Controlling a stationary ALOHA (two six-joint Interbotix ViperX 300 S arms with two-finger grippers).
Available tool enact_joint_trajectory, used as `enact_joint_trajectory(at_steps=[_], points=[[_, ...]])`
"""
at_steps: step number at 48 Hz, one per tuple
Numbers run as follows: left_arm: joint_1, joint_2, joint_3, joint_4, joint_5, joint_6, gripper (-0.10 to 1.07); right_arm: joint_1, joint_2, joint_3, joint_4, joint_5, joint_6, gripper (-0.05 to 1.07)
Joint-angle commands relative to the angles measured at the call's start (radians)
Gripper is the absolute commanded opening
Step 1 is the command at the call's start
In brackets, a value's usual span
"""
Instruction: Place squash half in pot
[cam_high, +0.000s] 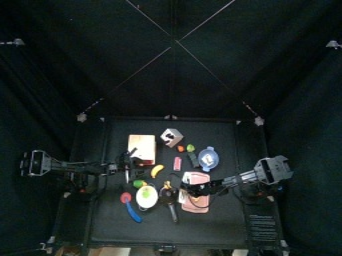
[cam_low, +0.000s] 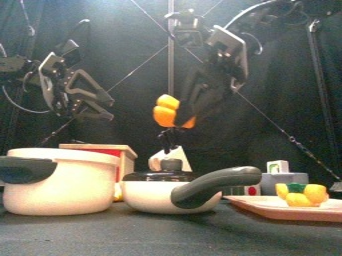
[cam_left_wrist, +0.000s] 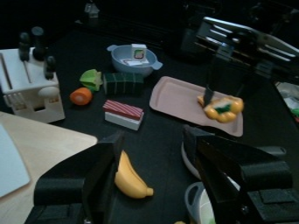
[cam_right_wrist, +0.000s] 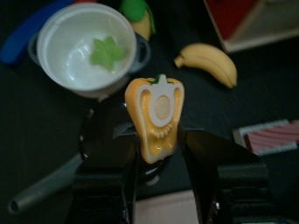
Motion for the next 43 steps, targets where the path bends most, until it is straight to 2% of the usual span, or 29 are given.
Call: enact_joint_trajectory(at_steps=[1,11,18,29,37,43], points=[[0.005,-0.018,0.002,0.002,-0.012,0.003,0.91,0.006,0.029,-0.091,-0.023,-0.012,0.000,0.55],[0.014,-0.041,0.021,-0.002,-0.012,0.002,0.92,0.021,0.163,-0.242,-0.057,-0.032,0.000,0.55],[0.014,-0.043,0.023,-0.002,-0.012,0.002,0.92,0.021,0.233,-0.308,-0.054,-0.040,0.000,0.55],[0.014,-0.043,0.025,0.000,-0.009,0.002,0.91,0.029,0.295,-0.350,-0.032,-0.064,0.000,0.56],[0.012,-0.041,0.026,-0.002,-0.009,0.002,0.92,0.029,0.299,-0.351,-0.005,-0.072,0.000,0.57],[0.012,-0.041,0.028,-0.002,-0.009,0.000,0.92,0.029,0.299,-0.350,0.000,-0.083,0.000,0.62]])
